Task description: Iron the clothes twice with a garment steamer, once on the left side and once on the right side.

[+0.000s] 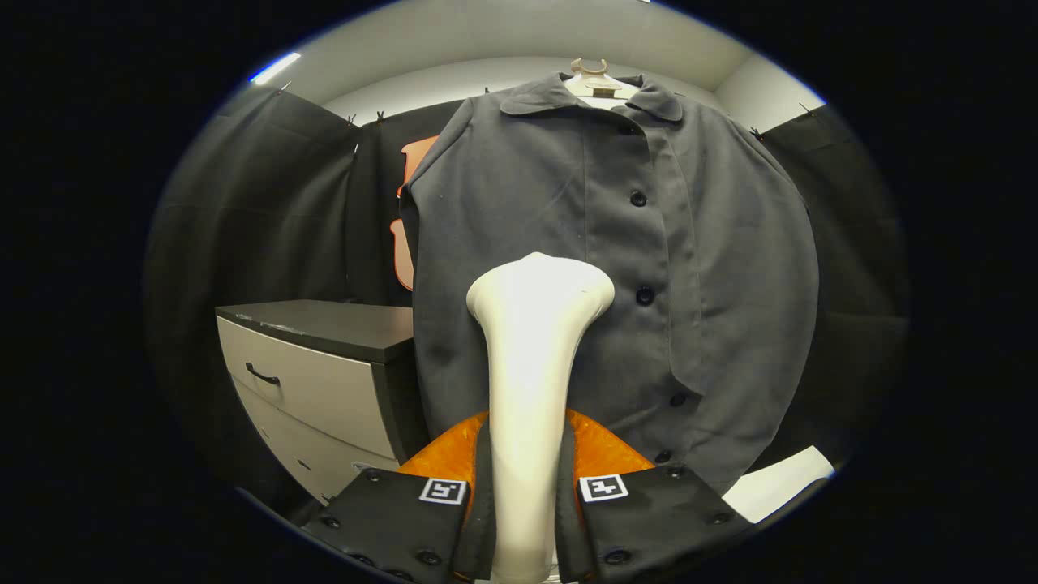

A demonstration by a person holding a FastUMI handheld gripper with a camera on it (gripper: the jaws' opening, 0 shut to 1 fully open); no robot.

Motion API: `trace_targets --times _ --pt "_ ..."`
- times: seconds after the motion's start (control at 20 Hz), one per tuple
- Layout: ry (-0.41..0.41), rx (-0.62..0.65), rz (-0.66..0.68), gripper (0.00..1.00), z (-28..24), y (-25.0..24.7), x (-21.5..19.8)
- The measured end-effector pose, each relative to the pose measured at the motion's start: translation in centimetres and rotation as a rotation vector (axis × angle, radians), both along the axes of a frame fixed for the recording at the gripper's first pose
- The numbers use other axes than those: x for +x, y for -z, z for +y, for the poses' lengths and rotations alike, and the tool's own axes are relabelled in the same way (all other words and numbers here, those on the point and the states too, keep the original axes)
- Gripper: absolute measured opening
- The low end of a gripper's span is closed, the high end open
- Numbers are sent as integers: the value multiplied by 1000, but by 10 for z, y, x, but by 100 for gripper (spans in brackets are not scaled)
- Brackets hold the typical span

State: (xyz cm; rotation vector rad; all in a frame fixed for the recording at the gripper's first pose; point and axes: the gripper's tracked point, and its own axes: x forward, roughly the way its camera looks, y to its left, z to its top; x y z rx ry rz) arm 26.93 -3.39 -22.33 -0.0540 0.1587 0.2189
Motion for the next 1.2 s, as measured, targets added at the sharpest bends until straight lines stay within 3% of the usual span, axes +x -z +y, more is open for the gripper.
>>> trace_targets --times 0.65,1.2 --pt "20 18 98 37 -7 45 -28" --pt "3 42 30 37 -13 -6 -64"
